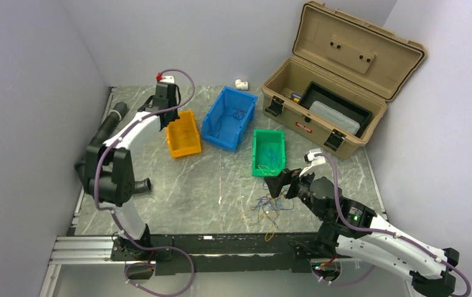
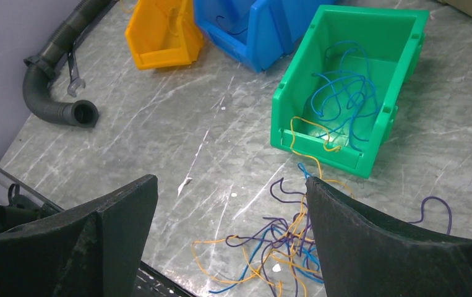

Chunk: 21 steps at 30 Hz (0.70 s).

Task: Untangle the cables

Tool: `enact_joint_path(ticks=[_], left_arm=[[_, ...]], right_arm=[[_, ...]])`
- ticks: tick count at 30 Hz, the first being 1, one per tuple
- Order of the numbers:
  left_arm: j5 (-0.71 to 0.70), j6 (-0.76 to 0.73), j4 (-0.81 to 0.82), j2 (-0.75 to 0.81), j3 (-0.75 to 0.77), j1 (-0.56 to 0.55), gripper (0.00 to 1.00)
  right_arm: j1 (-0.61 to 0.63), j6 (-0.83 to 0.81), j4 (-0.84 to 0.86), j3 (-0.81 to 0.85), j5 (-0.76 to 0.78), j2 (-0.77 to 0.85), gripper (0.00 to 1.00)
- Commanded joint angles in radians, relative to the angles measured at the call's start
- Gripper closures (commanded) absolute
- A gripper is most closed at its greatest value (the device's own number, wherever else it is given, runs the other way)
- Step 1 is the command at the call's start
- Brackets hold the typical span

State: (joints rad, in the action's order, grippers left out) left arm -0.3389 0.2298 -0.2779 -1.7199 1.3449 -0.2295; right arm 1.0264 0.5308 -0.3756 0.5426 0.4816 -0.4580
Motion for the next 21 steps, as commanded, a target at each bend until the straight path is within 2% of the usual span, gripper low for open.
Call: enact_joint_path(ticks=[1, 6, 10, 15, 21], left_arm=[[-0.010, -0.010, -0.158, -0.099, 0.115, -0.006, 1.00], [-0.016, 0.000, -0.323, -0.233, 0.267, -0.009, 1.00], [0.033, 0.017, -0.462, -0.337, 0.411, -0.010, 1.00], [0.131, 0.037, -0.473, -0.382, 0.467, -0.009, 0.91], [0.242, 0.076, -0.514, -0.459, 0.532, -0.002, 0.99]], right_arm=[[0.002, -0.008, -0.008, 0.043, 0.015, -0.005, 0.09], [0.002, 0.000, -0.006, 0.042, 0.008, -0.008, 0.09], [0.002, 0.004, -0.011, 0.044, 0.009, 0.000, 0.09], [0.001, 0.014, -0.023, 0.041, 0.011, 0.017, 0.09], [0.001, 0.015, -0.034, 0.046, 0.013, 0.029, 0.09]])
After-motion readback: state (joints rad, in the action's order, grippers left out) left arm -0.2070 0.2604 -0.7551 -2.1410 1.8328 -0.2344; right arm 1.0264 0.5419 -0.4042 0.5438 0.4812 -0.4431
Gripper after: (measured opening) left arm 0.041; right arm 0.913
